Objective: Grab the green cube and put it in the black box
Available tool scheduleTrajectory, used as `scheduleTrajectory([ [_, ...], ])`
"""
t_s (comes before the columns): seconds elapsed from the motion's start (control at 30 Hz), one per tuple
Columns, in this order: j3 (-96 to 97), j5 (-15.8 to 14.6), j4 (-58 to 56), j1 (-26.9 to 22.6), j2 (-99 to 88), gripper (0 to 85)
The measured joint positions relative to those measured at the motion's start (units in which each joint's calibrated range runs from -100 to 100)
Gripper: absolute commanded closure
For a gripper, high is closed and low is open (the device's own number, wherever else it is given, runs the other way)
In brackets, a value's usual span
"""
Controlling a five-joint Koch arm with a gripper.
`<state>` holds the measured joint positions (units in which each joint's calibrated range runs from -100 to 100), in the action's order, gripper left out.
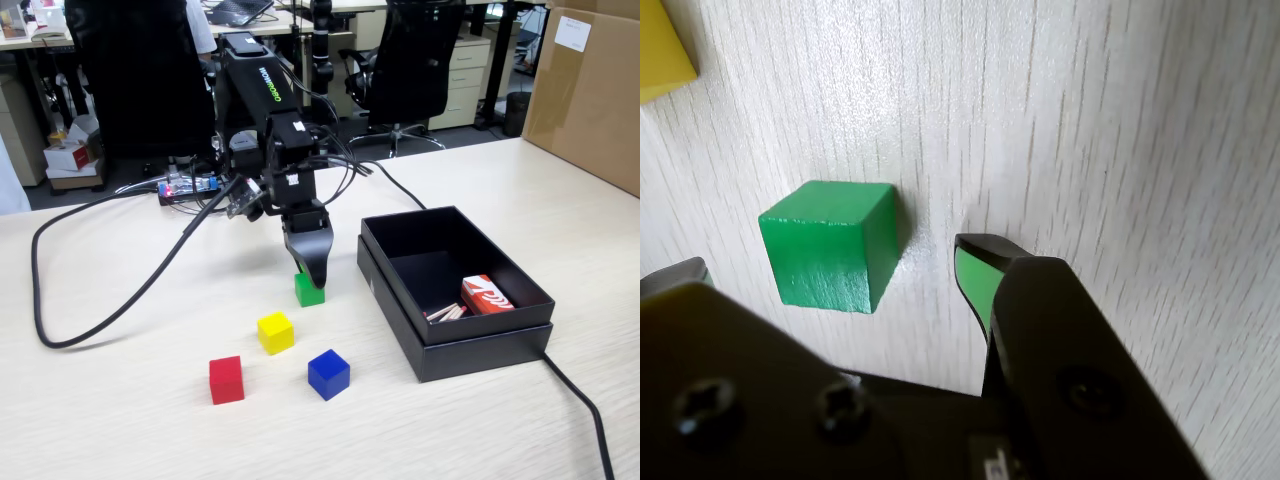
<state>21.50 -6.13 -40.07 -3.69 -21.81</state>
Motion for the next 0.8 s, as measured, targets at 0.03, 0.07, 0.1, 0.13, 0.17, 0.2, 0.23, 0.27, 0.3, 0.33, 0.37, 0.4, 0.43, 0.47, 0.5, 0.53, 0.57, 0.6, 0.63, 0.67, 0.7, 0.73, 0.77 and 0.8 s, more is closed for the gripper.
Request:
scheduleTrajectory([
  [0.03,0.0,0.0,0.0,0.1,0.6,38.2],
  [0.07,0.0,0.0,0.0,0.1,0.8,38.2],
  [0.1,-0.5,0.0,0.0,0.3,1.8,38.8],
  [0.13,-1.7,0.0,0.0,0.3,2.5,40.7],
  [0.17,-1.8,0.0,0.0,0.3,2.5,40.8],
  [0.2,-2.2,0.0,0.0,0.4,2.7,40.8],
  [0.23,-2.2,0.0,0.0,0.4,2.8,41.2],
  [0.27,-2.2,0.0,0.0,0.5,3.1,42.6],
  [0.3,-2.2,0.0,0.0,0.5,3.9,43.2],
  [0.33,-2.6,0.0,0.0,0.5,4.4,43.4],
  [0.37,-3.6,0.0,0.0,0.6,4.9,43.5],
  [0.4,-4.1,0.0,0.0,0.6,5.3,45.1],
  [0.43,-4.2,0.0,0.0,0.7,5.6,47.5],
  [0.47,-4.3,0.0,0.0,0.7,6.1,50.8],
  [0.5,-4.6,-0.1,0.0,0.8,6.6,54.3],
  [0.53,-5.4,0.0,0.0,0.8,7.2,56.1],
  [0.57,-5.9,0.0,0.0,0.9,7.4,58.1],
  [0.6,-5.9,0.0,0.0,0.9,7.5,61.6],
  [0.63,-6.0,-0.1,0.0,0.9,7.8,65.7],
  [0.67,-6.1,-0.1,0.0,0.9,7.9,69.7],
  [0.7,-6.1,-0.1,0.0,0.9,7.9,72.7],
  [0.73,-6.1,-0.3,0.0,0.9,7.9,75.1],
  [0.77,-6.1,-0.4,0.0,1.0,7.9,76.2],
  [0.8,-6.1,-0.6,0.0,1.0,7.9,76.2],
])
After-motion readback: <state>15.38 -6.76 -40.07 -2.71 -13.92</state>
